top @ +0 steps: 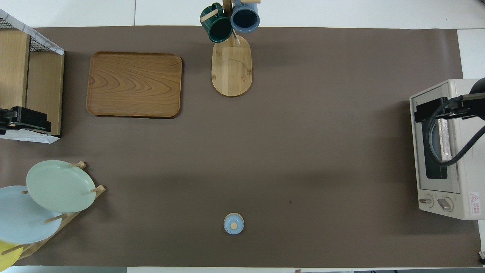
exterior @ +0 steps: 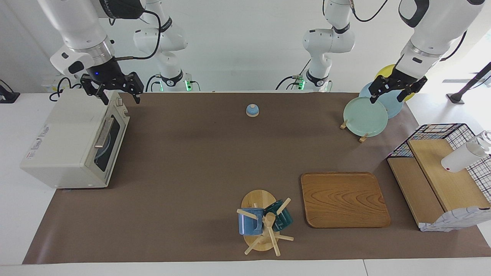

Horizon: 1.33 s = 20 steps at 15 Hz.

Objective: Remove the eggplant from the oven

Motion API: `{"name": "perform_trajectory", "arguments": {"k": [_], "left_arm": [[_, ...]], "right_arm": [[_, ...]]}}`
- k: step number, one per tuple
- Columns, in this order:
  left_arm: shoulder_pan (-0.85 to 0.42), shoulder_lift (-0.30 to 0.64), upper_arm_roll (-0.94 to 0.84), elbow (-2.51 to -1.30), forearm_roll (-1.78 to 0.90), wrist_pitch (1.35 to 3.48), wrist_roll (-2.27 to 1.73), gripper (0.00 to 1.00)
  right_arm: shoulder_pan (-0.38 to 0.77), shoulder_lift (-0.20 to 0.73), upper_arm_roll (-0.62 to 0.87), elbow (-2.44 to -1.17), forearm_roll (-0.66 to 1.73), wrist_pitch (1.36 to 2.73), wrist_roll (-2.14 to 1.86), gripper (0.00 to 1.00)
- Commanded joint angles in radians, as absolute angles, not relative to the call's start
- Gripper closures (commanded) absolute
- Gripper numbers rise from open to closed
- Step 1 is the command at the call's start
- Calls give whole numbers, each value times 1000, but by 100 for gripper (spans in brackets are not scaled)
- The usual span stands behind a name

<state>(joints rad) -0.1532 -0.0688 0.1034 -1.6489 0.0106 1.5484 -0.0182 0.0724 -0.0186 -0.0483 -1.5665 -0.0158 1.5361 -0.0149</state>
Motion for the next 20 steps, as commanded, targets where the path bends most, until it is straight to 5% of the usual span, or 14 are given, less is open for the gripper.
{"name": "perform_trajectory", "arguments": {"k": [1, 10, 11, 13, 14, 20], "left_arm": [[-152, -89, 101, -1663, 21, 1539, -9, 0], [-152, -89, 101, -1663, 21, 1537, -9, 0], [-152, -87, 101, -1663, 21, 1537, -9, 0], [-152, -87, 101, -1663, 21, 1537, -9, 0], [-152, -87, 101, -1663, 21, 1537, -9, 0], [-152, -89, 101, -1663, 21, 1537, -9, 0]], "right_arm": [[58, -32, -43, -1580, 2, 1539, -35, 0], [72, -34, -28, -1582, 2, 1542, -14, 0], [72, -37, -23, -1591, 2, 1545, -21, 8], [71, -63, -23, -1652, 5, 1584, -26, 80], [71, -87, -23, -1716, 6, 1635, -23, 100], [48, -134, -29, -1927, -1, 1828, -29, 100]]}}
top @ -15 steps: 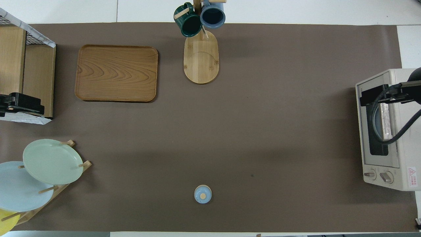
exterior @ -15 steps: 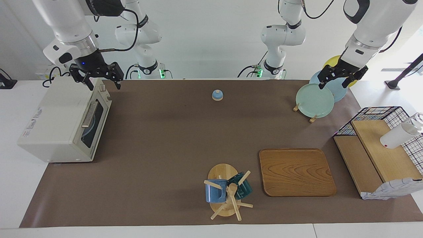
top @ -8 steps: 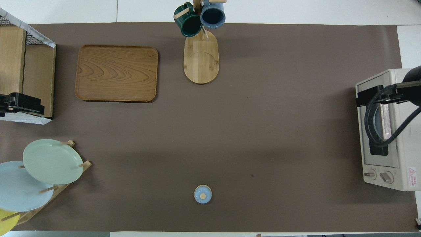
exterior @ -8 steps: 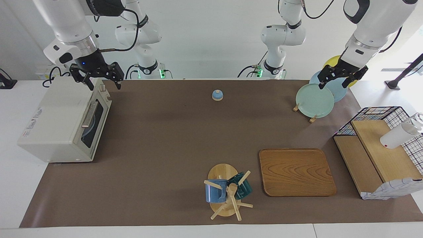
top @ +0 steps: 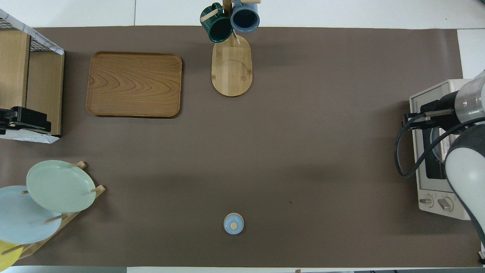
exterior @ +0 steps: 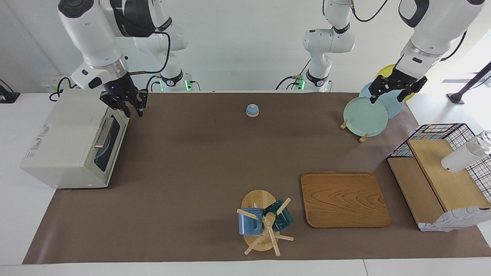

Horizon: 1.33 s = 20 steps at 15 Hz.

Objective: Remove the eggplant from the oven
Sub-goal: 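Reach the right gripper to the oven door handle and grasp it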

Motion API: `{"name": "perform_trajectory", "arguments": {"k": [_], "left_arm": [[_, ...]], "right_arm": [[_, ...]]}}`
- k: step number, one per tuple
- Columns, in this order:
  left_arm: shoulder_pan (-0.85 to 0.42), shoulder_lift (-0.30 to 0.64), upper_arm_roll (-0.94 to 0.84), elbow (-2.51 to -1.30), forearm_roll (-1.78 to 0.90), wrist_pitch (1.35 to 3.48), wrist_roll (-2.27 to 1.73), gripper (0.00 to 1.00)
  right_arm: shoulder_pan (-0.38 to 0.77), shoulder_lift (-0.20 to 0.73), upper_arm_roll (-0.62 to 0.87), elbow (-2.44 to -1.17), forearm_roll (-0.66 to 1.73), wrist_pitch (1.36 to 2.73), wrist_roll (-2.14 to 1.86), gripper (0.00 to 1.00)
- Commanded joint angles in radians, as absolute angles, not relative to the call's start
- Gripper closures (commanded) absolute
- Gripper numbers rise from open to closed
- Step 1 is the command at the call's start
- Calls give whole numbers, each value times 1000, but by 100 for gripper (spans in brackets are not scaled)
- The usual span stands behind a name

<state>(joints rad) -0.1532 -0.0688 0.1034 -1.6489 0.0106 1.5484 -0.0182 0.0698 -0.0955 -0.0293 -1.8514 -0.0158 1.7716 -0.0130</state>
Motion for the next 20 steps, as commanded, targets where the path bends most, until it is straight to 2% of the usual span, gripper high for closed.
{"name": "perform_trajectory", "arguments": {"k": [1, 13, 20], "left_arm": [[-152, -87, 101, -1663, 21, 1537, -9, 0], [-152, -89, 101, -1663, 21, 1537, -9, 0], [-152, -87, 101, -1663, 21, 1539, -9, 0]], "right_arm": [[28, -126, -29, -1934, -5, 1842, -28, 100], [-150, -37, -29, -1948, -103, 1948, -166, 100], [-152, -35, -29, -2000, -101, 1985, -161, 100]]}}
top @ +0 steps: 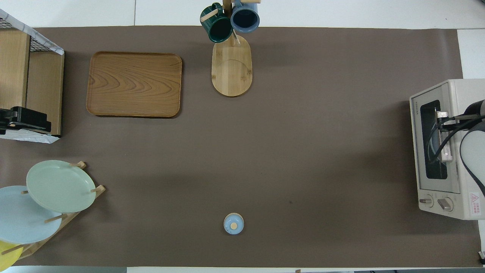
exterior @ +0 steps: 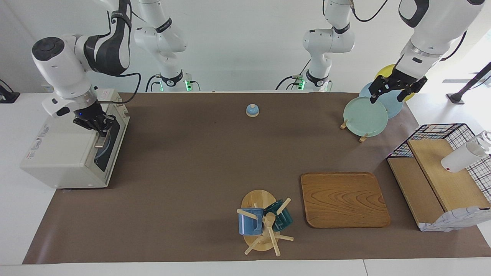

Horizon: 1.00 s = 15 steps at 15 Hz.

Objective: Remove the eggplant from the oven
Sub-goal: 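Reach the right gripper to the oven door handle and grasp it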

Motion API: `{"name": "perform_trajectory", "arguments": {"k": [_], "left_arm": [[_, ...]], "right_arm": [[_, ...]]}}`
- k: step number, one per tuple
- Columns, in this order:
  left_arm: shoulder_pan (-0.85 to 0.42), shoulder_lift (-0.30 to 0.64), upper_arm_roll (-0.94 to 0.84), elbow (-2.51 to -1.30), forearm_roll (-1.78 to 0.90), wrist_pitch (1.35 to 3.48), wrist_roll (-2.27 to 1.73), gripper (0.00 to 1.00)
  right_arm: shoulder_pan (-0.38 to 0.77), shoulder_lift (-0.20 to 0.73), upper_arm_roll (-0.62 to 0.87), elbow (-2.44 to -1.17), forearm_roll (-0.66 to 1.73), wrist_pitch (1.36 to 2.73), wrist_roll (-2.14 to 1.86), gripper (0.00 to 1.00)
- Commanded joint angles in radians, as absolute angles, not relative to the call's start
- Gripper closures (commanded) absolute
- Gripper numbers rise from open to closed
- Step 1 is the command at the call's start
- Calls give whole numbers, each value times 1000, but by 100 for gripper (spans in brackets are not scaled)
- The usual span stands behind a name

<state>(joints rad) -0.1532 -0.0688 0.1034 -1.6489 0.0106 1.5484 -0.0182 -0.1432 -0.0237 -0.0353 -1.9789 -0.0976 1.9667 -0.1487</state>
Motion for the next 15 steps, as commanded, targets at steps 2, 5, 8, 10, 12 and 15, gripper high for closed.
{"name": "perform_trajectory", "arguments": {"k": [2, 5, 8, 10, 12, 15], "left_arm": [[-152, -89, 101, -1663, 21, 1537, -9, 0], [-152, -87, 101, -1663, 21, 1537, -9, 0], [-152, -87, 101, -1663, 21, 1540, -11, 0], [-153, -87, 101, -1663, 21, 1540, -11, 0], [-153, -87, 101, -1663, 21, 1540, -11, 0], [-152, -87, 101, -1663, 21, 1539, -9, 0]], "right_arm": [[-156, -38, -29, -2014, -101, 1985, -166, 100], [-153, -41, -28, -2026, -101, 1983, -161, 100], [-147, -41, -28, -2036, -92, 1985, -160, 100], [-138, -40, -26, -2036, -84, 1994, -150, 100], [-126, -40, -26, -2037, -83, 1997, -149, 100], [-123, -34, -25, -2037, -80, 2011, -146, 100]]}}
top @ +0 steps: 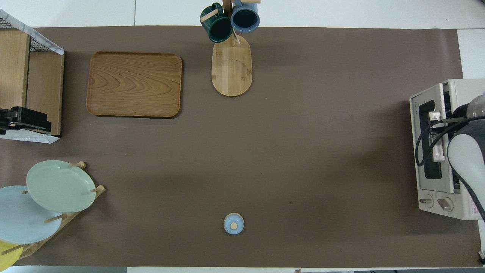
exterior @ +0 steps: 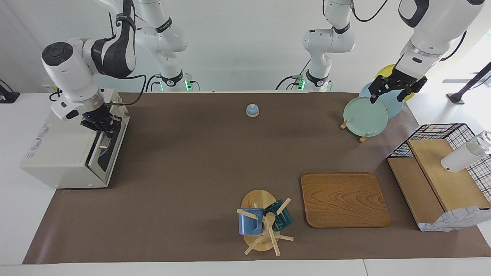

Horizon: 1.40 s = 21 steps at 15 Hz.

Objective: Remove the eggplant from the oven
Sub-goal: 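Reach the right gripper to the oven door handle and grasp it, then pull the oven door down open with the right gripper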

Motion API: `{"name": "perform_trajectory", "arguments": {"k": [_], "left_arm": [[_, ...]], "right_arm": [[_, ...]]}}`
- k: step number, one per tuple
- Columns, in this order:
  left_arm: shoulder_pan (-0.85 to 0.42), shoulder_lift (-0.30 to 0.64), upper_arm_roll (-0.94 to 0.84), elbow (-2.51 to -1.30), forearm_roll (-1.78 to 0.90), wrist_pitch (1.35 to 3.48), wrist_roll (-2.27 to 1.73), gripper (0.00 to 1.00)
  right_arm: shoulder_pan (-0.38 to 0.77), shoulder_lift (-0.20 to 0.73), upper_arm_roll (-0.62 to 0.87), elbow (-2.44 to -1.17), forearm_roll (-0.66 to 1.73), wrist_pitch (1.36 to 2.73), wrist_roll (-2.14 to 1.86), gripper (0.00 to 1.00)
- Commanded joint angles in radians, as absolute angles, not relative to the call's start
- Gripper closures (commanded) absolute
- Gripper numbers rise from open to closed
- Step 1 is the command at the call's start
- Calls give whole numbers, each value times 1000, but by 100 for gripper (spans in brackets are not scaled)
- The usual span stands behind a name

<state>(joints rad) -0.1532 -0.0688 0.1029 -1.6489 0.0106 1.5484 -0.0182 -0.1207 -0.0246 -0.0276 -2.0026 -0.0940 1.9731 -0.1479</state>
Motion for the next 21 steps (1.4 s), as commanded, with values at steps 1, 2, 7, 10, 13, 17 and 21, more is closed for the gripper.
{"name": "perform_trajectory", "arguments": {"k": [1, 2, 7, 10, 13, 17, 21], "left_arm": [[-152, -87, 101, -1663, 21, 1539, -11, 0], [-152, -87, 101, -1663, 21, 1539, -11, 0], [-152, -87, 101, -1663, 21, 1539, -11, 0], [-152, -87, 101, -1663, 21, 1539, -11, 0], [-152, -89, 101, -1663, 21, 1539, -9, 0], [-152, -87, 101, -1663, 21, 1539, -9, 0], [-152, -87, 101, -1663, 21, 1539, -11, 0]], "right_arm": [[-117, -32, -25, -2042, -78, 2026, -144, 100], [-91, -22, -25, -2043, -74, 2034, -143, 100], [-71, -6, -25, -2057, -58, 2065, -124, 100], [-54, 5, -25, -2081, -57, 2115, -123, 100], [-40, 28, -25, -2085, -57, 2146, -120, 100], [-9, 60, -25, -2098, -57, 2209, -101, 100], [18, 83, -25, -2149, -57, 2311, -100, 100]]}}
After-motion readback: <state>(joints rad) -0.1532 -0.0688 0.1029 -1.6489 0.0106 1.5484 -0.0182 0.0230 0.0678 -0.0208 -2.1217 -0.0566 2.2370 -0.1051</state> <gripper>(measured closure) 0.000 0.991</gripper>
